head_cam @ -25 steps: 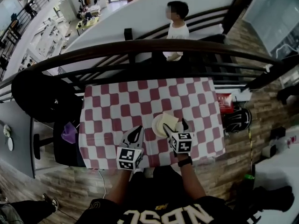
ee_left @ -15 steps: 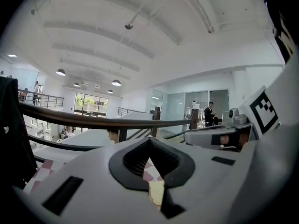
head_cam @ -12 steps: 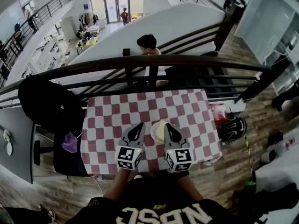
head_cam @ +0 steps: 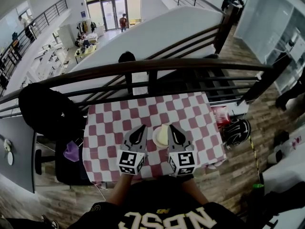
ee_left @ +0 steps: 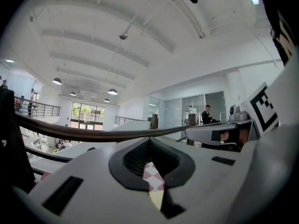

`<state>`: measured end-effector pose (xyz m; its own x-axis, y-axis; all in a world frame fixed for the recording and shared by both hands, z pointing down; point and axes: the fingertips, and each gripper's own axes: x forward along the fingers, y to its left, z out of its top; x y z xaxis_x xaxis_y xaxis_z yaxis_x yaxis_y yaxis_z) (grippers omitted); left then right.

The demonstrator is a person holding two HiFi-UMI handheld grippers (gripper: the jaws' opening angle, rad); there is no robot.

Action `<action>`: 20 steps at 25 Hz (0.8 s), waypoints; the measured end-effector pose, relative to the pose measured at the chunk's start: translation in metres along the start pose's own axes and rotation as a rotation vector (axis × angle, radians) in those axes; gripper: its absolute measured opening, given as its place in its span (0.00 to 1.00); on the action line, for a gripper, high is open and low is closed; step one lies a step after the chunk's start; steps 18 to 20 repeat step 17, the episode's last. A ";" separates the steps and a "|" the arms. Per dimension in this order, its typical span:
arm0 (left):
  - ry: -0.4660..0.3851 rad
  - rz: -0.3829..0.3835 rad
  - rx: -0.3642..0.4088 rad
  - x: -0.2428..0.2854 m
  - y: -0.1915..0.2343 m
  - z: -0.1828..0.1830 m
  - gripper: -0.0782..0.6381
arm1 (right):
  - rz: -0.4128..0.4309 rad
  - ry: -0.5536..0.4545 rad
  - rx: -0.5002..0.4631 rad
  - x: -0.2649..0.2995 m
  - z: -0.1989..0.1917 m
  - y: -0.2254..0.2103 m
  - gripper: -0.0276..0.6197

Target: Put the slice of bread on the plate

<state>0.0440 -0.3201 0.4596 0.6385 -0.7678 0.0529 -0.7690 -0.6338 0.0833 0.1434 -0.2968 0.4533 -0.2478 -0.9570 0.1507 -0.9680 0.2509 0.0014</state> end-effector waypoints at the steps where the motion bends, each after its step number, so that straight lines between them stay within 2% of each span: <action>1: -0.001 0.000 0.000 0.000 0.000 0.000 0.13 | -0.001 -0.004 0.000 0.000 0.001 0.000 0.07; 20: 0.024 0.012 0.004 0.004 0.001 -0.012 0.14 | -0.001 0.000 -0.003 0.002 -0.004 -0.003 0.07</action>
